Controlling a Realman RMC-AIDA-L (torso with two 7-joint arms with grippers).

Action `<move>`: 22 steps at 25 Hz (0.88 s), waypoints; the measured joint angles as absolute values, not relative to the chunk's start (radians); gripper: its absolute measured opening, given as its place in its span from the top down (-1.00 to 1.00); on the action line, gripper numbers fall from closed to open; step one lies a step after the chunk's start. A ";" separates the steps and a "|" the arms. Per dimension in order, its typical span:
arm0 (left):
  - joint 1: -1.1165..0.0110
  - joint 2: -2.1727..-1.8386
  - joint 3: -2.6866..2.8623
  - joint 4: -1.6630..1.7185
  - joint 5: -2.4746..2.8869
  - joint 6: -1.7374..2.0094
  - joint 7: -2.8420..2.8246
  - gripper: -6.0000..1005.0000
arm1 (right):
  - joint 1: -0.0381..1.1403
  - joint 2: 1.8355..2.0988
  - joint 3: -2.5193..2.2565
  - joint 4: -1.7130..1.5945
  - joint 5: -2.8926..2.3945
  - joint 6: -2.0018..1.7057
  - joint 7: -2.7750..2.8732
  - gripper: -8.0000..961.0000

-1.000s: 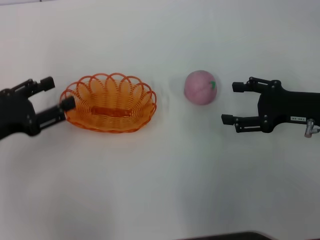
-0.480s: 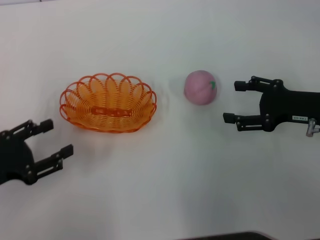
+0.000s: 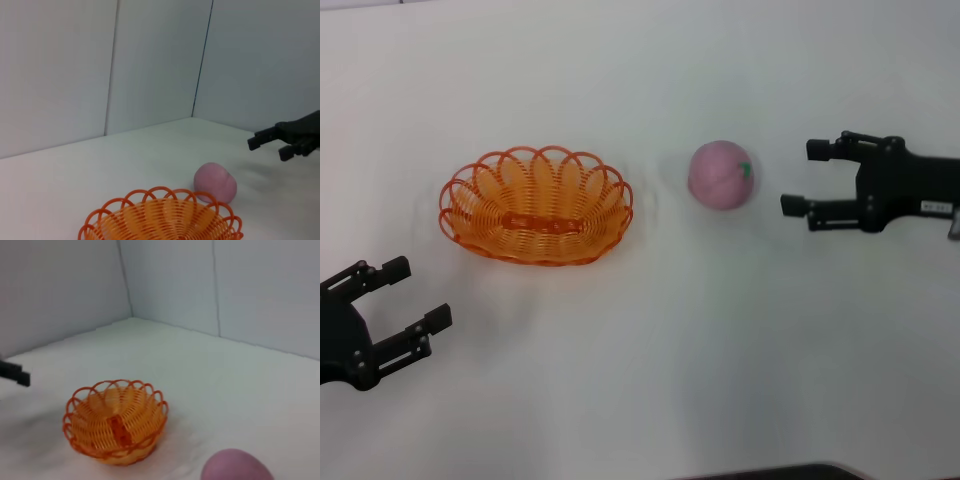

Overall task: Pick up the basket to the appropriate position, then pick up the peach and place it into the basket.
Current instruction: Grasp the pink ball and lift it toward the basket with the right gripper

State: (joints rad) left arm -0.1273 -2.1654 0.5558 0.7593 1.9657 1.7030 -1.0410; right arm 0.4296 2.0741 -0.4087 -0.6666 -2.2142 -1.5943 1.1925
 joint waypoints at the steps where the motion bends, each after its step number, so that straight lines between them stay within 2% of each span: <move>1: -0.127 -2.165 0.555 0.759 1.966 1.703 -1.041 -0.50 | 0.436 2.073 -0.423 -0.694 -2.220 -1.595 1.270 -0.94; 9: -0.122 -2.166 0.526 0.752 1.967 1.703 -1.043 -0.50 | 0.473 2.044 -0.508 -0.839 -2.234 -1.628 1.641 -0.94; 12: -0.122 -2.165 0.517 0.752 1.967 1.704 -1.043 -0.50 | 0.494 2.025 -0.559 -0.888 -2.234 -1.633 1.739 -0.94; 16: -0.121 -2.165 0.515 0.751 1.967 1.706 -1.043 -0.50 | 0.561 1.986 -0.671 -0.942 -2.301 -1.642 1.835 -0.94; 22: -0.121 -2.164 0.517 0.750 1.967 1.708 -1.043 -0.50 | 0.649 2.000 -0.760 -0.996 -2.483 -1.645 1.839 -0.94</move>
State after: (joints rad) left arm -0.1211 -2.1643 0.5175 0.7500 1.9666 1.7076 -1.0431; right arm 0.6493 1.9998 -0.7600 -0.9964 -2.4832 -1.6447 1.8389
